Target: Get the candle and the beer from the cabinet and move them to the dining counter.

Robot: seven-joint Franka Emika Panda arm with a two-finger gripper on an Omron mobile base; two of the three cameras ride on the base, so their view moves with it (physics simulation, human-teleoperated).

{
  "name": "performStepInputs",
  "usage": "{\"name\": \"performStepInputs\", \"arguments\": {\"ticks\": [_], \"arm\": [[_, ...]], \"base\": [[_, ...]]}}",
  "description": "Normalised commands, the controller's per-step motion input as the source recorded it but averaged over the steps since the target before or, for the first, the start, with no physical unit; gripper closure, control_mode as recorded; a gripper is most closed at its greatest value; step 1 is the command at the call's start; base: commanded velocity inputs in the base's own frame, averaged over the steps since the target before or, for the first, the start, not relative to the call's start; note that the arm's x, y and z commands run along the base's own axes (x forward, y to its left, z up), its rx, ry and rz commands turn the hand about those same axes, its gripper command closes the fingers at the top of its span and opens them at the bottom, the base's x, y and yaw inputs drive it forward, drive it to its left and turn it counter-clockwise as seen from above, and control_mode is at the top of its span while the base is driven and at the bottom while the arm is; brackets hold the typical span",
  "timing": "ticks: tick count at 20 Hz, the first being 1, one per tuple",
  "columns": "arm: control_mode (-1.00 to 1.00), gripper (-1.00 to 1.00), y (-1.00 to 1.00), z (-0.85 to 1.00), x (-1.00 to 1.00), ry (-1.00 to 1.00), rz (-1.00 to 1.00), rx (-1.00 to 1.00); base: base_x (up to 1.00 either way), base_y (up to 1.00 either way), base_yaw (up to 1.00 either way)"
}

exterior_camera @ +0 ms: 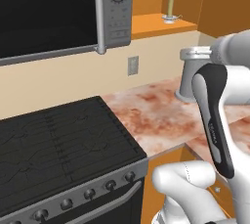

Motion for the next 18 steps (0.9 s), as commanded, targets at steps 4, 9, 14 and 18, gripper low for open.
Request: {"name": "performStepInputs", "arguments": {"ticks": [4, 9, 14, 18], "arm": [[-1.00, -1.00, 0.00, 0.44, 0.00, -0.18, 0.00, 0.00], [-1.00, -1.00, -0.02, 0.27, 0.00, -0.12, -0.02, 0.00], [-1.00, -1.00, -0.13, 0.17, 0.00, -0.11, -0.06, 0.00], [-1.00, -1.00, -0.04, 0.05, 0.18, -0.04, -0.08, 0.00]], "base": [[0.00, 0.00, 0.00], [0.00, 0.00, 0.00], [0.00, 0.00, 0.00], [0.00, 0.00, 0.00]]}}
